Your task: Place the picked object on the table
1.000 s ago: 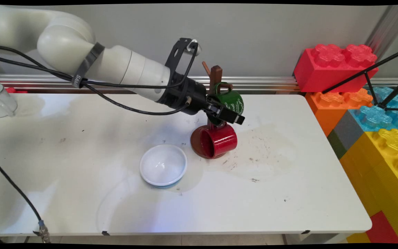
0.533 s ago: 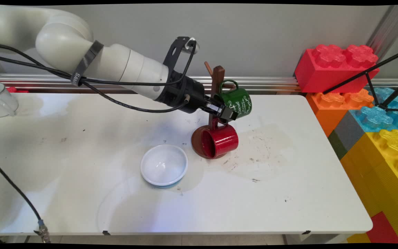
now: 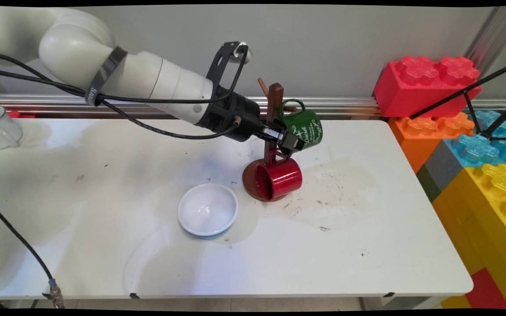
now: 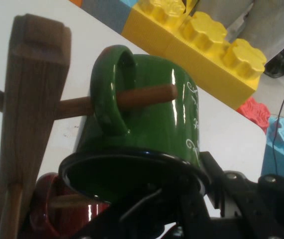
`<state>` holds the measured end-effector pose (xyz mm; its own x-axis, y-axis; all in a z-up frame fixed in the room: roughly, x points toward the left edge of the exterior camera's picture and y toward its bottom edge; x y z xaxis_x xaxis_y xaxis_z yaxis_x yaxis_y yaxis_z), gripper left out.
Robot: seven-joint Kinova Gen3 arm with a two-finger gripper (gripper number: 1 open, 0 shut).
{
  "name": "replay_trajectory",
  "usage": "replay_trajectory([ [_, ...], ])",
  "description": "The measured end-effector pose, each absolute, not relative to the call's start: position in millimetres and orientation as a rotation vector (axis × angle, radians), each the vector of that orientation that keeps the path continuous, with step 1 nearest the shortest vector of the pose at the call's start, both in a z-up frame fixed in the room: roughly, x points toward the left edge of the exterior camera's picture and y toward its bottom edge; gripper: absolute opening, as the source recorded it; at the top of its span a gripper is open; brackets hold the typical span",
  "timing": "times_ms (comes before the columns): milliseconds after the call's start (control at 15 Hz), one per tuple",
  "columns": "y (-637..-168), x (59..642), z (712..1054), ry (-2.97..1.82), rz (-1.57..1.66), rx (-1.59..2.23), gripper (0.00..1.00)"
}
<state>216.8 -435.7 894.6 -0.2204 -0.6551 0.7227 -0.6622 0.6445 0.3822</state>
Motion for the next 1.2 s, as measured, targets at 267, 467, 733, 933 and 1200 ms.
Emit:
replay_trajectory([
  [267,-431,216,899,-1.918,-0.007,1.035,0.0],
  [467,-425,215,903,-1.919,-0.027,1.033,0.0],
  [733,-415,209,910,-1.913,-0.057,1.024,0.0],
  [933,-408,204,916,-1.904,-0.079,1.013,0.0],
  [1200,-400,198,924,-1.897,-0.1,1.0,0.0],
])
